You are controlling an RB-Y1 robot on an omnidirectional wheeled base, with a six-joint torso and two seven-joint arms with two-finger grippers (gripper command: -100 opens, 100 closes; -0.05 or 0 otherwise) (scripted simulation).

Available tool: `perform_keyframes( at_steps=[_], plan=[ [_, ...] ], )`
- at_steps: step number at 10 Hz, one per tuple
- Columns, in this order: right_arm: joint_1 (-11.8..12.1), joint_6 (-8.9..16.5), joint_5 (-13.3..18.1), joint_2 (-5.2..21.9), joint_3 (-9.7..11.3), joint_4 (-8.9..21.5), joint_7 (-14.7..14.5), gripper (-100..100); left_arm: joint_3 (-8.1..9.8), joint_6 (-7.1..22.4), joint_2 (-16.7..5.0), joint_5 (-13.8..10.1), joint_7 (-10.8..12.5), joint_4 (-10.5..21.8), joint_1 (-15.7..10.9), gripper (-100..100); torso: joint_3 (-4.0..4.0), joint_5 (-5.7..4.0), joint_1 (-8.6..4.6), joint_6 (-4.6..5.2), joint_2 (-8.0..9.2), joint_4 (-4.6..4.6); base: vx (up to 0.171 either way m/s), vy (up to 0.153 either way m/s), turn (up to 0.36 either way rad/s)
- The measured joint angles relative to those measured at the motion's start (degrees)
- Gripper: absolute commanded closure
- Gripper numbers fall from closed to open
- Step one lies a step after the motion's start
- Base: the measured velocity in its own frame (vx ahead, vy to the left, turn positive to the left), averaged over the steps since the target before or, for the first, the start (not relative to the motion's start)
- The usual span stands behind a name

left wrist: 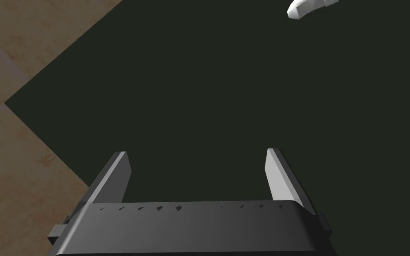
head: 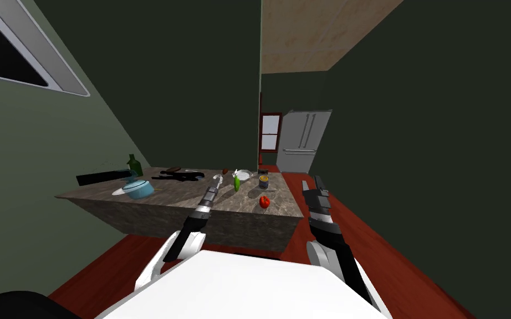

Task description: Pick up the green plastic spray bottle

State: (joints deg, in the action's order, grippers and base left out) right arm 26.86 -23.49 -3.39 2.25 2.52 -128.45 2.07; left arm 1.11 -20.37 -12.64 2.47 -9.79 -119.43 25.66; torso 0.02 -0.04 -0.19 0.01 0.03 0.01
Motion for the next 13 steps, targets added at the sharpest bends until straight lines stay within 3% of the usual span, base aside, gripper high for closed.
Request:
perform_keyframes(
  at_steps=[13],
  plan=[
    [0.00, 0.00, 0.00, 0.00, -0.01, 0.00, 0.00, 0, 3.66, 11.84, -13.80, 6.33, -2.77, 10.97, -1.06, -100, 0.00, 0.01, 0.05, -0.02, 0.00, 0.00, -0.001, -0.050, -0.121]
  ],
)
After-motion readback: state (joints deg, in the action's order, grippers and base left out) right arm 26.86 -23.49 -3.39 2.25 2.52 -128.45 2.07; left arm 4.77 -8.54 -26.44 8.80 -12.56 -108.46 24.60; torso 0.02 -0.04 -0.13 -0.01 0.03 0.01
